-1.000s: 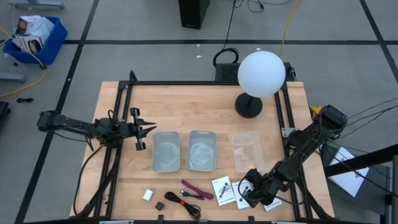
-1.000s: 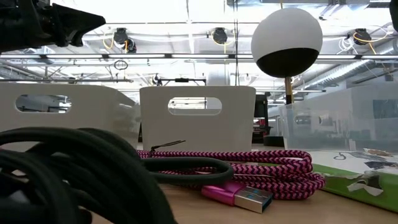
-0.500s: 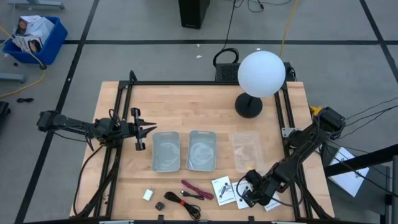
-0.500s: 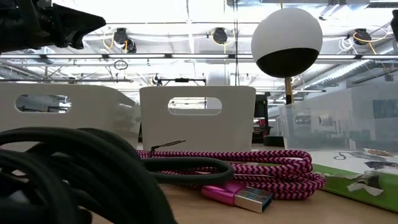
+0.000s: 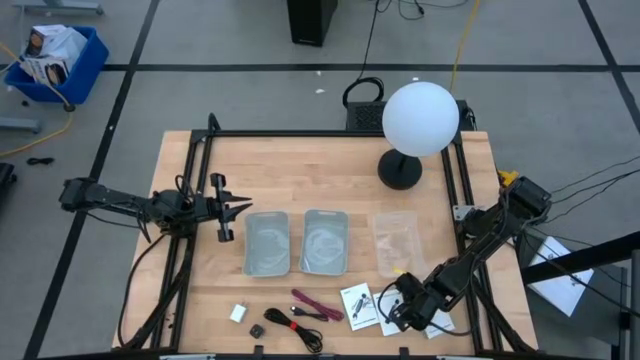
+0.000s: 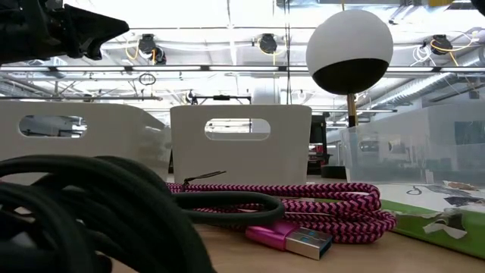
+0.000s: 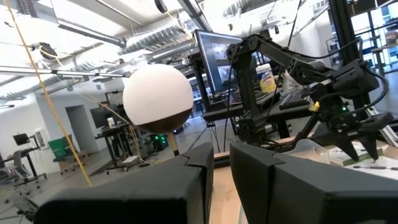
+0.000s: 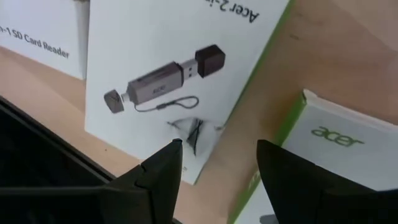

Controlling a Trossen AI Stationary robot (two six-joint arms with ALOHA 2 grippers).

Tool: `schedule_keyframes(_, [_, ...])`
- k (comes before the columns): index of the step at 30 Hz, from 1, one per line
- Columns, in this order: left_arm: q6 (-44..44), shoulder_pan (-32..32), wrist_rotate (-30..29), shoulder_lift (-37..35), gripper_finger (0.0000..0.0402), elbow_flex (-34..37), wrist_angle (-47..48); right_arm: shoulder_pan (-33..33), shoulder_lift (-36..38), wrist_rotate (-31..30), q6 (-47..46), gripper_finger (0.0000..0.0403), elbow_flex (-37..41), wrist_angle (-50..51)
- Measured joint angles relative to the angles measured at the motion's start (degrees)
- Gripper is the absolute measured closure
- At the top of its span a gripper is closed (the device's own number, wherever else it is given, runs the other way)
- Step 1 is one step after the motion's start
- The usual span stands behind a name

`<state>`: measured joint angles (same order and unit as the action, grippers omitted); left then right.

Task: Pick and place items into bin
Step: Put the middle white card reader box into the transparent bin

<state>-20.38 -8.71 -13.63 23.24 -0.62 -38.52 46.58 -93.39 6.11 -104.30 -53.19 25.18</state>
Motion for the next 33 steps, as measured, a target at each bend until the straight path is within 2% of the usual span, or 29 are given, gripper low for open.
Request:
schedule_keyframes(12, [0.0,0.0,0.0,0.0,0.0339,0.0,0.0,-0.5,-0.3,-0.2,-1.4,0.0204,0.0,3.8])
schedule_keyframes(23, [0.0,0.0,0.0,0.0,0.0339,0.0,0.0,-0.5,-1.0,-3.0,-1.5,0.0206,0.0,2.0])
schedule_keyframes(27, [0.0,0.0,0.0,0.0,0.0339,0.0,0.0,-0.5,-3.1,-2.0,-1.3,0.0229,-0.2,0.3])
schedule_keyframes(33, [0.0,0.0,0.0,0.0,0.0339,0.0,-0.1,-0.5,-4.5,-1.6,-1.1,0.0295,-0.2,-1.7])
